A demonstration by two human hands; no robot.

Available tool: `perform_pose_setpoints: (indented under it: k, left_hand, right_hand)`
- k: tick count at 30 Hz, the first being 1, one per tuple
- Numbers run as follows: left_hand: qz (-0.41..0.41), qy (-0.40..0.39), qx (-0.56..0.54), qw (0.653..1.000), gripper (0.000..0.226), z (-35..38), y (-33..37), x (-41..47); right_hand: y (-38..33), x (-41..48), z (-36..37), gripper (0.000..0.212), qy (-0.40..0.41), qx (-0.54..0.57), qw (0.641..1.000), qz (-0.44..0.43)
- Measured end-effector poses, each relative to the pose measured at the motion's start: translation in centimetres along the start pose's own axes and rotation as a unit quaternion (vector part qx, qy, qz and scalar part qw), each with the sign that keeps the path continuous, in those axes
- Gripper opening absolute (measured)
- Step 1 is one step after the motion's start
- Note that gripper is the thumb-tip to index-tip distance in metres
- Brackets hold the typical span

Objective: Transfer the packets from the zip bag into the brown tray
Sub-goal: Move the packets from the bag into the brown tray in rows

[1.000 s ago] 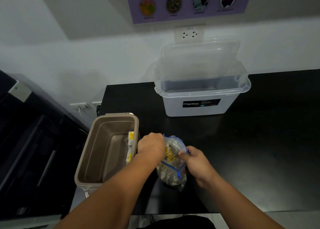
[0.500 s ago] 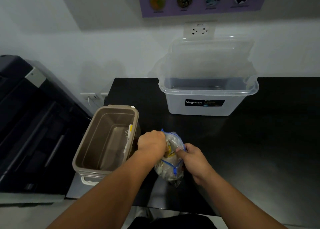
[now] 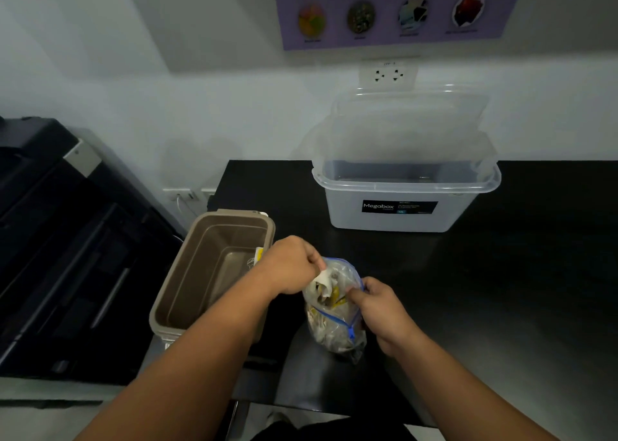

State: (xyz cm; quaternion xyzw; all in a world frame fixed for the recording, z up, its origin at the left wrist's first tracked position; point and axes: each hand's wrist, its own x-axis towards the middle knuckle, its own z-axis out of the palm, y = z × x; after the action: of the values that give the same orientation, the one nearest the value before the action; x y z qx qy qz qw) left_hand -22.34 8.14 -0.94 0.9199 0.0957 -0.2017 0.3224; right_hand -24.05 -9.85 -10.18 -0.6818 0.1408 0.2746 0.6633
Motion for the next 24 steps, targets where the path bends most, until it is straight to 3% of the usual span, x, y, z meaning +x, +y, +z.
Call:
perform_pose_setpoints:
  k: [2,5,10,12,17,20,24]
  left_hand:
    - [0.012,-0.023,-0.041,0.999,0.016,-1.3,-0.2,-0.4]
    - [0.035,-0.072,-0.111,0.991,0.029,-3.7,-1.1,-1.3]
    - [0.073,0.066,-0.092,0.991,0.008,-7.5,-3.9,-1.5]
    - [0.073,0.079,-0.1,0.989,0.008,-8.9,-5.4,-1.5]
    - [0.034,0.064,-0.088,0.994,0.009,-10.9,-8.9,-2.0]
    - [0.005,0.032,-0.122,0.992,0.002,-10.7,-10.6,-1.8]
    - [-0.016,-0.019,-0.145,0.989,0.01,-9.8,-12.3,-1.0]
  right_hand:
    - [-0.4,-0.1,0.5,0.01,0.002,0.015,1.0,0.01]
    - [-0.8,-0.3,1.2,0.011,0.007,0.029,0.999,0.022]
    - [-0.5,0.0,2.3,0.012,0.043,0.036,0.998,0.026]
    - [-0.3,0.0,2.7,0.012,0.057,0.04,0.997,0.024]
    - [0.1,-0.2,4.1,0.013,0.089,0.042,0.995,0.017]
    - [0.3,-0.4,4.9,0.011,0.104,0.05,0.993,0.014]
    - [0.8,-0.7,5.8,0.011,0.124,0.069,0.99,0.009]
